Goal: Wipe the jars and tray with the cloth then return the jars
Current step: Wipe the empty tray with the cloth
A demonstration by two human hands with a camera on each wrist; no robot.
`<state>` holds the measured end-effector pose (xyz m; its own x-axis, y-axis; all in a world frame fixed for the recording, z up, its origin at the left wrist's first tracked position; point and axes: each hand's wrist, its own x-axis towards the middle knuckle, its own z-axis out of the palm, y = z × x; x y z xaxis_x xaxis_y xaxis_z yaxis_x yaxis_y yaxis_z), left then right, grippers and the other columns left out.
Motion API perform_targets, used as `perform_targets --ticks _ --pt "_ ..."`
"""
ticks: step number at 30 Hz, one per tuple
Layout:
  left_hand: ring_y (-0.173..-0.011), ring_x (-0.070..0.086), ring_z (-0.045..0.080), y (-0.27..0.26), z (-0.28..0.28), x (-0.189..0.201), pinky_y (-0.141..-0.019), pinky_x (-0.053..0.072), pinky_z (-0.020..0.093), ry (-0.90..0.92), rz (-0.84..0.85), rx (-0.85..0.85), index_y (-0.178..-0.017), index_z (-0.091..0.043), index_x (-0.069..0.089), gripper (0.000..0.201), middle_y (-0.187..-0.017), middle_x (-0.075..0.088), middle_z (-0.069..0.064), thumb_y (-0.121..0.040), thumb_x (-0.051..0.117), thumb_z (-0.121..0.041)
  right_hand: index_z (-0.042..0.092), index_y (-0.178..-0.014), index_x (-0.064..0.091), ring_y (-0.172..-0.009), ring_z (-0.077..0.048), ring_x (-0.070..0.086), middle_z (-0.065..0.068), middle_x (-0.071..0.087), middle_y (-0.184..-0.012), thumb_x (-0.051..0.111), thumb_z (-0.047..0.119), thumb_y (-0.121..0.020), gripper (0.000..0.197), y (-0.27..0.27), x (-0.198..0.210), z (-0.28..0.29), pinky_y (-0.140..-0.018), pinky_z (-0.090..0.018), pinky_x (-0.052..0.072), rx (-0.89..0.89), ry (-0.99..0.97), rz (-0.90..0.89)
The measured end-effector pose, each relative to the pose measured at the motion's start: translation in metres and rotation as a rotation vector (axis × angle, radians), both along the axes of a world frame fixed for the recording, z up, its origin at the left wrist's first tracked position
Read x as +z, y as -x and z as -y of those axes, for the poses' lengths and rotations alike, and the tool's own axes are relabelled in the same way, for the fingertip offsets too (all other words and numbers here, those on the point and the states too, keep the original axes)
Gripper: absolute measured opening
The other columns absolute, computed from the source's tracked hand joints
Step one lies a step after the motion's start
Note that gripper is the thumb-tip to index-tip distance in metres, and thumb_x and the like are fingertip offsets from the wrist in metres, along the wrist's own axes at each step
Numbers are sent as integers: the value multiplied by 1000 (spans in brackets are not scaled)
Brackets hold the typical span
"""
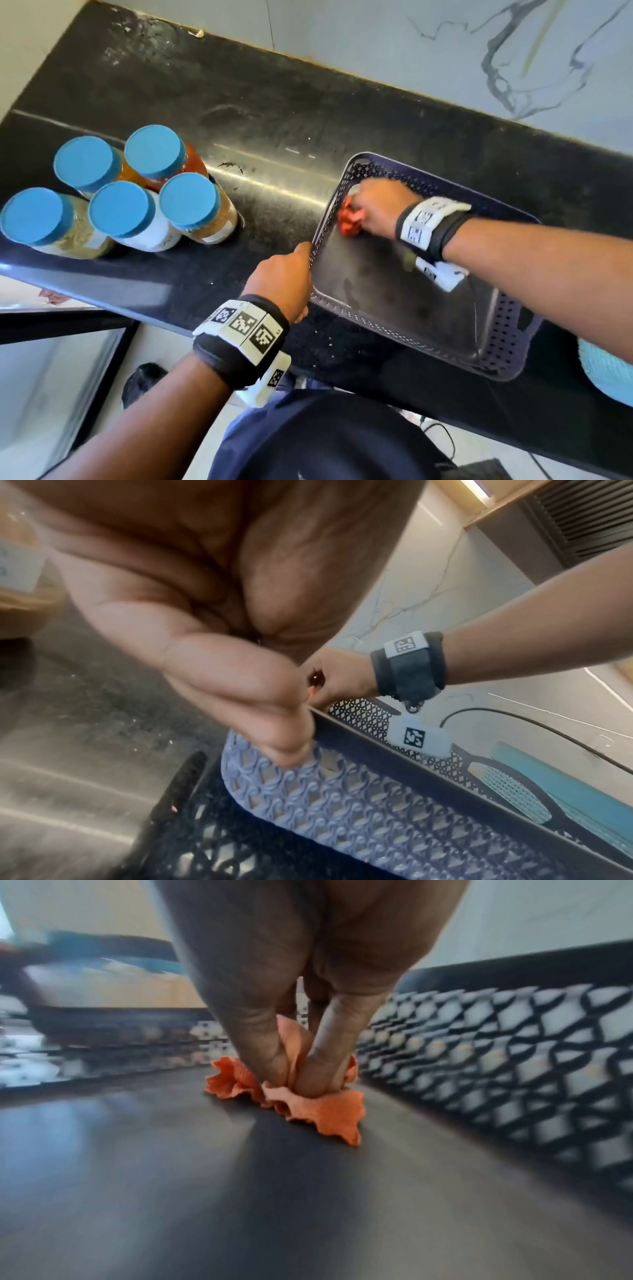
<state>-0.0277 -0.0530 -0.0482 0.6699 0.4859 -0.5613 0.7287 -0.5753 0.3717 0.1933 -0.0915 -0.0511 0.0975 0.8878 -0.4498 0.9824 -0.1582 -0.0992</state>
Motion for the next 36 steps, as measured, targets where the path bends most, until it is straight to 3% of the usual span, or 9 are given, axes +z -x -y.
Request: perform_targets --ticks 4,9,12,14,17,23,27,30,36 --pt "-54 71 30 -4 -4 1 -61 63 43 37 16 30 -109 -20 45 30 -65 71 10 -88 51 1 6 -94 71 -103 -37 64 -16 67 -104 59 14 -88 16 -32 2 -13 -73 -32 42 -102 -19 112" --pt "-53 71 23 -7 -5 -1 -70 64 42 52 50 109 -124 -21 43 32 -57 71 6 -97 33 -8 16 -103 75 -104 -24 63 -5 67 -112 59 26 -97 20 47 8 23 -85 -26 46 112 53 -226" --pt "-59 72 29 -6 -6 -1 -69 64 44 63 28 88 -134 -22 39 46 -64 72 10 -93 44 -3 8 -115 72 -106 -33 63 -11 63 -124 59 13 -95 25 87 20 36 -81 -30 45 227 101 -306" --pt "-54 72 25 -5 -7 0 -66 64 43 52 8 61 -141 -22 34 54 -61 72 9 -93 46 -1 8 -123 68 -109 -32 63 -11 61 -126 58 11 -95 30 83 20 30 -81 -30 44 251 117 -216" --pt "-42 67 19 -6 -11 1 -62 64 42 45 6 28 -119 -20 42 28 -51 68 4 -96 39 -3 7 -116 66 -107 -31 63 -11 60 -116 60 13 -92 26 40 14 10 -77 -33 43 180 131 -24" --pt "-50 68 28 -7 -13 0 -62 63 47 39 -2 9 -114 -15 38 36 -59 69 11 -87 48 6 8 -110 69 -106 -38 63 -14 63 -112 62 12 -88 23 -22 9 -12 -73 -36 43 -31 79 175" --pt "-42 68 23 -8 -12 -2 -55 63 41 127 23 89 -117 -17 35 30 -53 70 7 -94 32 2 10 -105 69 -100 -28 61 -9 60 -109 68 19 -87 20 35 5 19 -72 -29 39 129 156 -71" --pt "-51 71 28 -9 -11 -2 -59 64 45 124 23 97 -106 -19 36 22 -59 71 10 -95 42 -2 10 -114 70 -97 -27 62 -8 60 -111 63 9 -87 28 71 4 44 -70 -29 43 285 200 -184" --pt "-63 72 36 -10 -8 0 -64 63 51 49 -24 72 -111 -16 36 33 -70 71 14 -89 53 0 17 -118 65 -97 -32 62 -6 54 -118 60 9 -85 34 50 15 60 -74 -34 52 486 353 -125"
